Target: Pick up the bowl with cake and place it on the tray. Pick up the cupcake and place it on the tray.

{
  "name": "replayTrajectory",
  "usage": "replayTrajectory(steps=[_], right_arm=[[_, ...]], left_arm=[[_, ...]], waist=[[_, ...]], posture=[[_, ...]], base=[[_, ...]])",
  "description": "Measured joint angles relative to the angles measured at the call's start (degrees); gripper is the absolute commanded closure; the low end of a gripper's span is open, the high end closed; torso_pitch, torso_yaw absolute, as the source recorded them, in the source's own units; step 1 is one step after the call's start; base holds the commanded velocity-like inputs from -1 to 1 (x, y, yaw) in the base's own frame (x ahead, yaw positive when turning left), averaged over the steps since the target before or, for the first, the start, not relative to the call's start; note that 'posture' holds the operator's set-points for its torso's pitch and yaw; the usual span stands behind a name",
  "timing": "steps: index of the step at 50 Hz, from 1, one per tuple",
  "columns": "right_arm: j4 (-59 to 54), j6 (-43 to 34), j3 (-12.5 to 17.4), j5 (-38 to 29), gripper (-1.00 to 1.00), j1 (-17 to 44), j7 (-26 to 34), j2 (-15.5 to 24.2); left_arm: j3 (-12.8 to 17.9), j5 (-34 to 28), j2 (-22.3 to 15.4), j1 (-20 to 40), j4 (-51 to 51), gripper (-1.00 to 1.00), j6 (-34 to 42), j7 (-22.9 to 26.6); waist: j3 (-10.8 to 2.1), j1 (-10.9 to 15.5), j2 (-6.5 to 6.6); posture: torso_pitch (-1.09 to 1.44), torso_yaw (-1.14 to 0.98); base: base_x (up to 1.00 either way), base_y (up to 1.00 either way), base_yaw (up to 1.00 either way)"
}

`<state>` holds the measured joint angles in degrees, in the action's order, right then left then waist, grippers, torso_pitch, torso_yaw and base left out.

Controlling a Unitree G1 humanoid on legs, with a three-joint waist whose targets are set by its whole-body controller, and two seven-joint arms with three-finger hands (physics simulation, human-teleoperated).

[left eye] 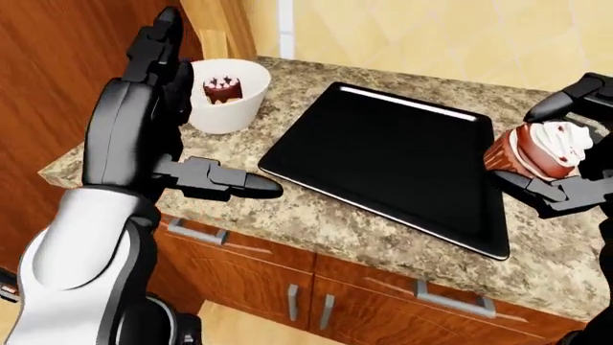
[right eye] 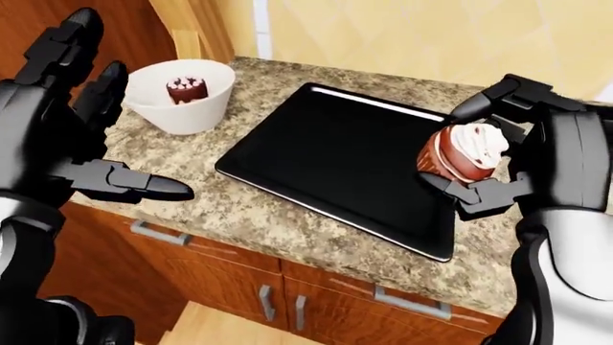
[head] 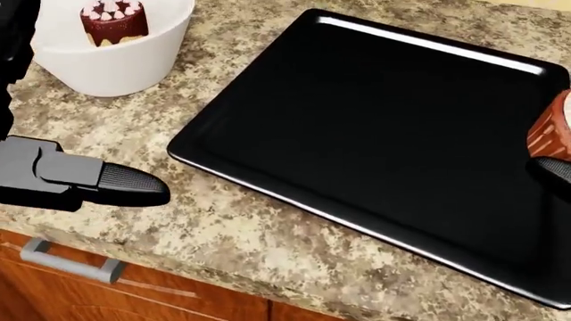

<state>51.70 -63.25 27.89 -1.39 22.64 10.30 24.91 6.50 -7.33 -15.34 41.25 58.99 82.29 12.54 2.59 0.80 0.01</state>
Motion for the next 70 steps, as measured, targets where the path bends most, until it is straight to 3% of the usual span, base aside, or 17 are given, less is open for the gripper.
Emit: replayTrajectory(steps=[2, 5, 7, 10, 12, 14, 18, 22, 26, 35, 52, 62, 70], right_arm=[[0.7, 0.2, -0.3, 0.6, 1.00, 0.0, 0.0, 0.0], [0.8, 0.7, 0.1, 0.9, 1.00, 0.1, -0.3, 0.2], [0.7, 1.1, 0.1, 0.9, 1.00, 0.0, -0.6, 0.3], [0.8, 1.9, 0.1, 0.7, 1.00, -0.2, -0.8, 0.7], [-0.1, 1.7, 0.3, 0.4, 1.00, -0.9, -0.9, 0.3], [-1.2, 0.6, 0.1, 0.1, 1.00, -1.3, -0.9, 0.1], [-0.4, 0.7, -0.1, 0.1, 1.00, -0.7, -0.7, 0.3], [0.4, 1.8, -0.4, 0.3, 1.00, -0.6, -0.5, 0.1], [0.6, 1.6, 0.2, 0.7, 1.00, -0.1, -0.3, 0.5], [0.6, 0.5, 1.0, 1.1, 1.00, -0.7, -0.6, 0.4], [0.8, -0.6, -0.2, 1.1, 1.00, 0.4, -1.1, 1.1], [1.1, -0.7, 0.0, 1.4, 1.00, 0.4, -1.3, 0.9], [1.3, -0.6, 0.3, 1.7, 1.00, 0.2, -1.6, 0.7]], left_arm=[[0.6, -0.3, -0.3, 0.1, 0.4, -1.00, 0.2, -0.1], [0.6, -0.5, -0.5, 1.3, 0.6, -1.00, 0.2, -0.2], [0.4, -0.6, -0.6, 1.7, 0.8, -1.00, 0.3, -0.1], [0.2, -0.8, -0.5, 2.5, 0.6, -1.00, 0.5, 0.1], [-0.9, -0.6, 0.1, 1.9, 0.4, -1.00, 1.4, 0.6], [-1.3, -0.1, -0.2, 2.1, -0.2, -1.00, 2.5, 1.4], [0.0, -0.7, -0.8, 2.6, 0.2, -1.00, 1.9, 1.8], [0.3, -1.3, -1.9, 3.4, 0.7, -1.00, 2.1, 1.2], [-1.4, -1.3, -2.8, 6.2, -1.7, -1.00, 2.8, 0.5], [-6.5, -3.2, -3.0, 11.6, -14.1, -1.00, -2.4, 1.2], [-7.6, -19.6, -1.8, 14.6, -33.7, -1.00, -17.6, 11.7], [-4.5, -32.1, -1.4, 16.0, -44.6, -1.00, -29.5, 13.6], [-2.1, -34.2, -1.5, 15.2, -52.2, -1.00, -37.2, 11.0]], waist=[[-0.53, -0.2, 1.80], [-1.16, -0.5, 1.72], [-0.91, -0.4, 0.47], [0.46, -0.6, -4.01], [2.46, -0.7, -2.94], [3.18, -0.9, -2.33], [1.92, -0.8, 0.69], [1.13, -0.3, -0.98], [0.99, 0.2, -1.92], [0.98, -0.3, -1.88], [0.88, -0.5, -1.60], [0.74, -0.5, -1.92], [0.46, -0.5, -2.00]], posture=[[0.00, 0.00], [0.00, 0.00], [0.00, 0.00], [0.00, 0.00], [0.00, 0.00], [0.00, 0.00], [0.00, 0.00], [0.00, 0.00], [0.00, 0.00], [0.00, 0.00], [0.00, 0.00], [0.00, 0.00], [0.00, 0.00]], base=[[0.00, -0.54, 0.00], [0.00, -0.60, 0.00], [0.00, -0.20, 0.00], [0.00, 0.00, 0.00], [0.00, 0.00, 0.00], [0.00, 0.00, 0.00], [0.00, 0.00, 0.00], [0.00, 0.00, 0.00], [0.00, 0.00, 0.00], [0.00, 0.00, 0.00], [0.00, 0.00, 0.00], [0.00, 0.00, 0.00], [0.00, 0.00, 0.00]])
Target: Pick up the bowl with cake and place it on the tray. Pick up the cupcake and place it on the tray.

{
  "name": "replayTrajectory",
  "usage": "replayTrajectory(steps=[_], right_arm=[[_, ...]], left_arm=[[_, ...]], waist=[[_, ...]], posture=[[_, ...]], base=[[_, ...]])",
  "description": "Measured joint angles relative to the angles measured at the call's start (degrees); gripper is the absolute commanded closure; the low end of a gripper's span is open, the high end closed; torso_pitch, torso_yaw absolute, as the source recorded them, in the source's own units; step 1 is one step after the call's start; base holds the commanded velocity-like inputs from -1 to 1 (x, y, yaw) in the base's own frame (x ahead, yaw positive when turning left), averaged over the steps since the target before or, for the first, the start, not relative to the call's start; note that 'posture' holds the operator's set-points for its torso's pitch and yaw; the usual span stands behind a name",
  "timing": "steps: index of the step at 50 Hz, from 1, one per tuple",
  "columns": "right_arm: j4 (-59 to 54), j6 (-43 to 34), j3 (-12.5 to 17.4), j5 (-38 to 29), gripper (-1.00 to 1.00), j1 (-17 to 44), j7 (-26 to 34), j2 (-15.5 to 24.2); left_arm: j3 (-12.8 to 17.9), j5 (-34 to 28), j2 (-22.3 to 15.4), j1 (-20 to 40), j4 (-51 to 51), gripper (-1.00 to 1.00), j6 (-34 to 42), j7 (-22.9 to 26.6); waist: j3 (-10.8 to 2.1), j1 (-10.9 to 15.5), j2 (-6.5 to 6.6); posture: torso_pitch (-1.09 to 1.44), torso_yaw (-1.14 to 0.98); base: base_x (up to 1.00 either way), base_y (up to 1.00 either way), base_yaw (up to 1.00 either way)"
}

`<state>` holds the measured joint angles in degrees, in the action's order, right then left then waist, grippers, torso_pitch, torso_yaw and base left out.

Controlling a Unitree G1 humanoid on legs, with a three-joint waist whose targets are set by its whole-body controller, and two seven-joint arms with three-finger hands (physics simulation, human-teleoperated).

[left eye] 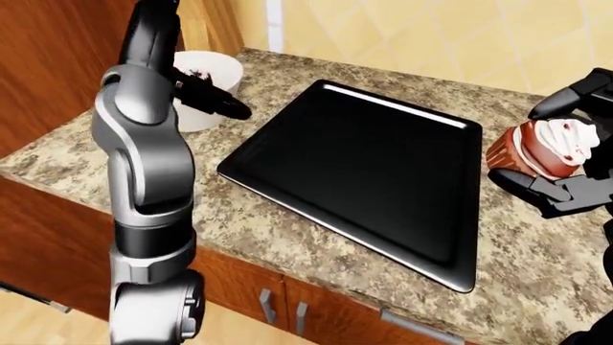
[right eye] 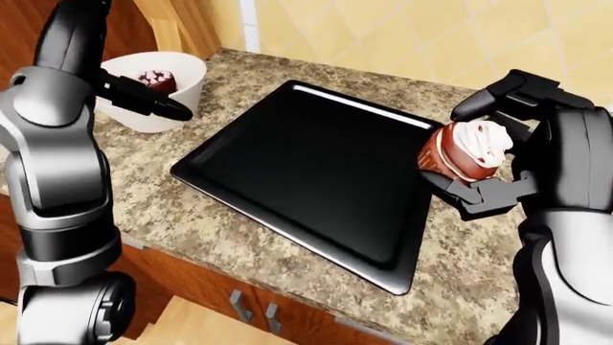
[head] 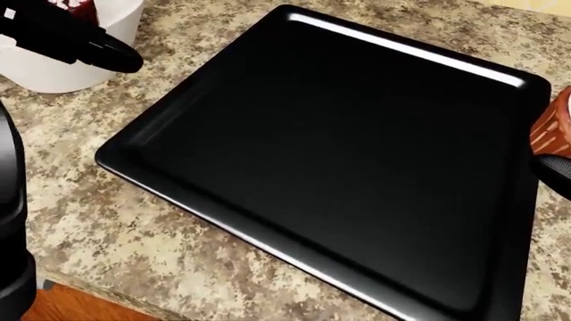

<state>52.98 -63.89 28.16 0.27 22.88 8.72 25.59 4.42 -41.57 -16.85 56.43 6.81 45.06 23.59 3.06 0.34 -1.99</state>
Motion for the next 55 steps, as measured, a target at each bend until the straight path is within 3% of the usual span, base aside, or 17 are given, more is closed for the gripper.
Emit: replayTrajectory(steps=[13, 38, 49, 51, 55], right_arm=[[-0.3, 0.1, 0.3, 0.7, 1.00, 0.1, -0.5, 0.2], [-0.2, -0.1, 0.3, 1.2, 1.00, 0.0, -1.1, 0.1], [-0.1, 0.0, 0.7, 1.5, 1.00, 0.1, -1.3, 0.1], [-0.3, 0.2, 0.6, 1.5, 1.00, 0.0, -1.4, 0.2], [-0.2, 0.2, 0.7, 1.7, 1.00, -0.2, -1.3, 0.1]], left_arm=[[-0.5, -1.2, -0.1, -1.2, -9.5, -1.00, -7.7, -2.4], [-0.5, -5.6, -2.1, 0.3, -26.7, -1.00, -18.4, -12.0], [-0.8, -7.9, -1.4, -0.5, -28.5, -0.58, -21.1, -13.7], [-0.8, -8.2, -1.4, -0.7, -29.0, -0.42, -21.4, -14.0], [-0.8, -8.9, -1.4, -1.2, -29.3, -0.44, -21.8, -14.3]], waist=[[-0.22, 0.1, 0.15], [-0.54, 0.0, 0.23], [-0.79, 0.0, 0.30], [-0.81, 0.0, 0.26], [-0.82, 0.0, 0.15]], posture=[[0.00, 0.00], [0.00, 0.00], [0.00, 0.00], [0.00, 0.00], [0.00, 0.00]], base=[[0.00, 0.00, 0.00], [0.00, 0.00, 0.00], [0.00, 0.00, 0.00], [0.00, 0.00, 0.00], [0.00, 0.00, 0.00]])
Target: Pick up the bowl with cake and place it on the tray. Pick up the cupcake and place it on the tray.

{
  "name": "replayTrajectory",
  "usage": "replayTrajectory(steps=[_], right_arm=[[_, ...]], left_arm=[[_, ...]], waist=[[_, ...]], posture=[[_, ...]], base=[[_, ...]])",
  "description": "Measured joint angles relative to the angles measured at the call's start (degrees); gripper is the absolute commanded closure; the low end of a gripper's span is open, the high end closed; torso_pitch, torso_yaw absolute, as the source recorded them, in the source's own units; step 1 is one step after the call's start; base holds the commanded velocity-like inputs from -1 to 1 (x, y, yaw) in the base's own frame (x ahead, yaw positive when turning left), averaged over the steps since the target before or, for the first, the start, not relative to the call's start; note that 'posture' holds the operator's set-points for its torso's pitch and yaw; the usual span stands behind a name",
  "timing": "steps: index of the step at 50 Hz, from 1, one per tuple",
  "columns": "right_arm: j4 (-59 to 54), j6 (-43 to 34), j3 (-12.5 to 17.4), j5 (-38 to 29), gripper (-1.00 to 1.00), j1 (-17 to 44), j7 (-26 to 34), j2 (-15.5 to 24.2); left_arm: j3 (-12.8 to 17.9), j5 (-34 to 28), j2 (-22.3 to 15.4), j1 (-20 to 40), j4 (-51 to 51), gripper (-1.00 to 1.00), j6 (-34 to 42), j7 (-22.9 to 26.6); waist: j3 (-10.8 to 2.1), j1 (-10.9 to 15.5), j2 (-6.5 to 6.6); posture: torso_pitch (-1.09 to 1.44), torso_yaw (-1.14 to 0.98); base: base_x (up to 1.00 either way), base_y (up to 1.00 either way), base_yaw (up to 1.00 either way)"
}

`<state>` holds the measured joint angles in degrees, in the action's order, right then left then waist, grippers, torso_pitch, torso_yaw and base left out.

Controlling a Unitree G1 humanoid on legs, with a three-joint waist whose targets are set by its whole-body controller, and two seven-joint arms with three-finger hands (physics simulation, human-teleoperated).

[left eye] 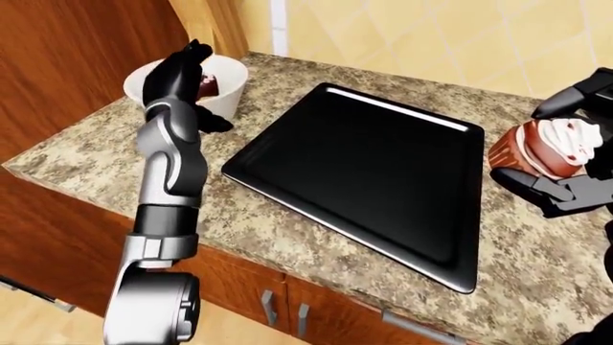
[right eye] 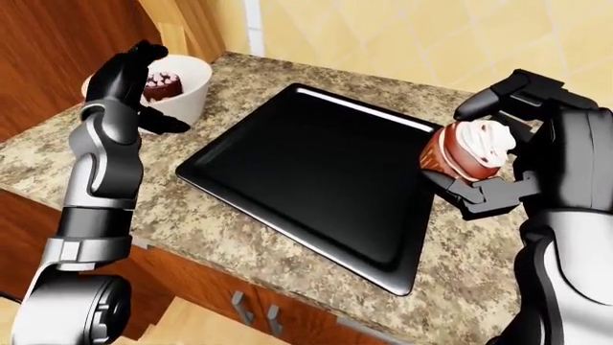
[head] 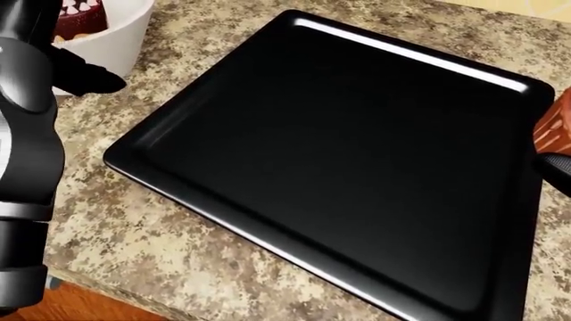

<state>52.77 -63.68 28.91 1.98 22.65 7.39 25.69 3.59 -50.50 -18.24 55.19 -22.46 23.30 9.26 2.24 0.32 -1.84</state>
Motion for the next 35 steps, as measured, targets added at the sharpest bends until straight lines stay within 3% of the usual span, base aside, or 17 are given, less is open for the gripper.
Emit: replayTrajectory(steps=[20, 35], right_arm=[[0.0, 0.2, -0.1, 0.2, 1.00, -0.1, -0.4, -0.1], [0.3, -0.1, 0.1, 0.4, 1.00, 0.2, -0.4, 0.0]], left_arm=[[-0.9, -2.7, 0.3, 0.0, -10.7, -0.21, -5.3, -5.8], [-2.0, -3.9, -0.7, 4.5, -24.2, -0.19, -8.4, -12.2]], waist=[[-0.43, 0.0, 0.08], [-1.07, 0.0, 0.53]], posture=[[0.00, 0.00], [0.00, 0.00]], base=[[0.00, 0.00, 0.00], [0.00, 0.00, 0.00]])
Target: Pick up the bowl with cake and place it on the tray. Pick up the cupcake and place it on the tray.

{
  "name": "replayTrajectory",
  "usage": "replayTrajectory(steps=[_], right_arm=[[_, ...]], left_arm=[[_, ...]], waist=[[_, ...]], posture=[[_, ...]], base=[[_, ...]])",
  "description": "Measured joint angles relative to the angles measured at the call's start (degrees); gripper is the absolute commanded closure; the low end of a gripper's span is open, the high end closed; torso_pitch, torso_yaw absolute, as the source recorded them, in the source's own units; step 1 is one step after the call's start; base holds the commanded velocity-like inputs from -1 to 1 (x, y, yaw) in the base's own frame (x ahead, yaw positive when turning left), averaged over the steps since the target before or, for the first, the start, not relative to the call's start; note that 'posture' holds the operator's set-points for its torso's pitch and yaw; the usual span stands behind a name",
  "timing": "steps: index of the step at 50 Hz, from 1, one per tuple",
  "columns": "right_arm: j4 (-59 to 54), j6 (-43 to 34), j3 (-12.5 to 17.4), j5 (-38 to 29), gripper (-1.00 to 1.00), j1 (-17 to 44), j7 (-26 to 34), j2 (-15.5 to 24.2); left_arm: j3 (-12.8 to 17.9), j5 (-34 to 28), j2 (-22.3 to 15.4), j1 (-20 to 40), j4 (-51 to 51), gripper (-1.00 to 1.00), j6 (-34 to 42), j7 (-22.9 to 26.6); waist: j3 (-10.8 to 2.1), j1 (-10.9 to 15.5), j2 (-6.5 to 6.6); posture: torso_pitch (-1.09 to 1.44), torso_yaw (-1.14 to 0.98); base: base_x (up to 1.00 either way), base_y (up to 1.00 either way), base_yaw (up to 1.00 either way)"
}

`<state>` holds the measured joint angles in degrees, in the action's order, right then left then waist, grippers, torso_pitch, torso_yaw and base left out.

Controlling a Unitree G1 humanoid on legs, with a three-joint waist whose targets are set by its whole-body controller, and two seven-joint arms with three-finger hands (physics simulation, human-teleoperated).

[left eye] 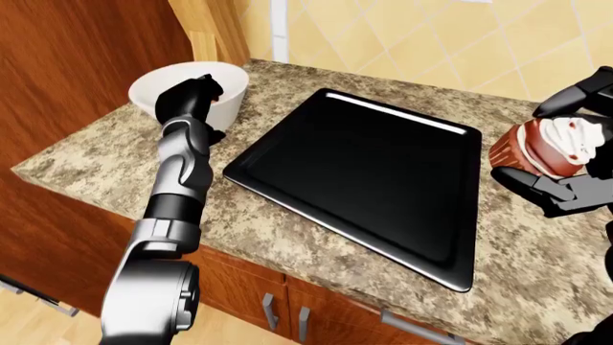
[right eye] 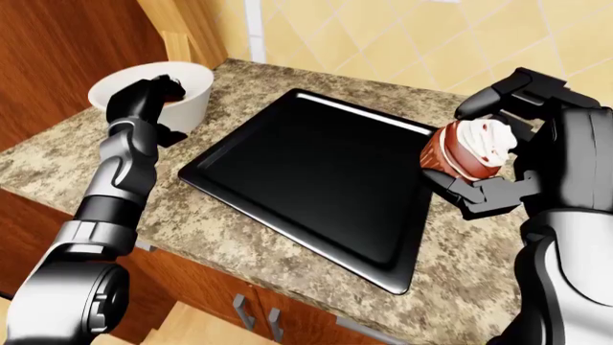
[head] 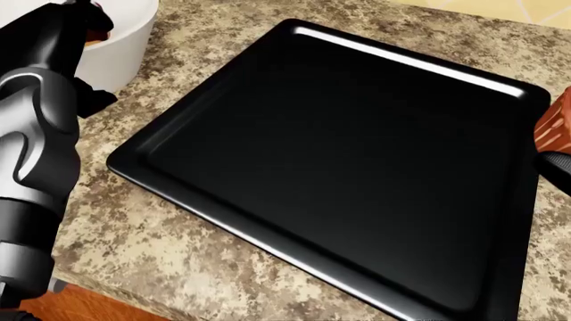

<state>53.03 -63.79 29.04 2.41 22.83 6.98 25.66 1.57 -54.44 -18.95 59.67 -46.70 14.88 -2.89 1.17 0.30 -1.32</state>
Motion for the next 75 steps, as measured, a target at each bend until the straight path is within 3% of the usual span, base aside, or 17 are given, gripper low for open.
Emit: replayTrajectory(steps=[12, 14, 24, 30, 35, 47, 55, 62, 75], right_arm=[[-0.6, 0.3, 0.6, 0.4, 1.00, 0.0, -0.2, 0.3], [-0.5, 0.3, 0.7, 0.5, 1.00, 0.0, -0.2, 0.5], [-0.4, 0.1, 0.9, 0.8, 1.00, -0.6, -0.4, 0.8], [-0.4, 0.2, 1.0, 0.8, 1.00, -0.8, -0.5, 0.8], [-0.2, 0.4, 1.7, 1.0, 1.00, -1.1, -0.4, 0.7], [-0.5, 0.3, 1.7, 1.7, 1.00, -0.8, -0.6, 0.9], [-0.4, 0.3, 1.4, 2.0, 1.00, -0.9, -0.6, 0.7], [0.0, -0.3, 1.8, 2.3, 1.00, -0.5, -0.8, 0.8], [-0.5, 0.5, 1.8, 2.7, 1.00, -1.1, -1.2, 0.4]], left_arm=[[-0.9, -1.6, -0.4, 2.5, -6.6, -0.13, 1.5, -2.0], [-1.0, -1.8, -0.5, 2.4, -6.8, 0.13, 1.6, -2.2], [-0.7, -3.3, -0.9, 2.2, -4.7, 0.80, 2.9, -2.8], [-0.8, -4.7, -1.1, 1.0, -1.7, 0.98, 3.5, -2.0], [-0.5, -6.0, -0.7, -1.5, 5.1, 1.00, 5.1, 1.7], [0.1, -11.2, 0.9, -5.5, 23.1, 1.00, 9.0, 17.1], [0.4, -17.7, 2.1, -3.3, 35.3, 1.00, 9.1, 25.4], [-0.1, -21.0, 4.9, 0.5, 39.5, 1.00, 8.1, 28.8], [-2.1, -19.5, 9.5, 6.4, 31.6, 1.00, 7.3, 29.6]], waist=[[-0.45, -0.3, 0.32], [-0.52, -0.4, 0.38], [-0.93, -0.6, 0.33], [-0.90, -0.8, 0.40], [-0.47, -0.8, 0.26], [1.33, -0.5, -0.71], [2.00, -0.2, -1.49], [1.75, 0.1, -1.16], [2.35, 0.2, -1.74]], posture=[[0.00, 0.00], [0.00, 0.00], [0.00, 0.00], [0.00, 0.00], [0.00, 0.00], [0.00, 0.00], [0.00, 0.00], [0.00, 0.00], [0.00, 0.00]], base=[[0.00, 0.00, 0.00], [0.00, 0.00, 0.00], [0.00, 0.00, 0.00], [0.00, 0.00, 0.00], [0.00, 0.00, 0.00], [0.00, 0.00, 0.00], [0.00, 0.00, 0.00], [0.00, 0.00, 0.00], [0.00, 0.00, 0.00]])
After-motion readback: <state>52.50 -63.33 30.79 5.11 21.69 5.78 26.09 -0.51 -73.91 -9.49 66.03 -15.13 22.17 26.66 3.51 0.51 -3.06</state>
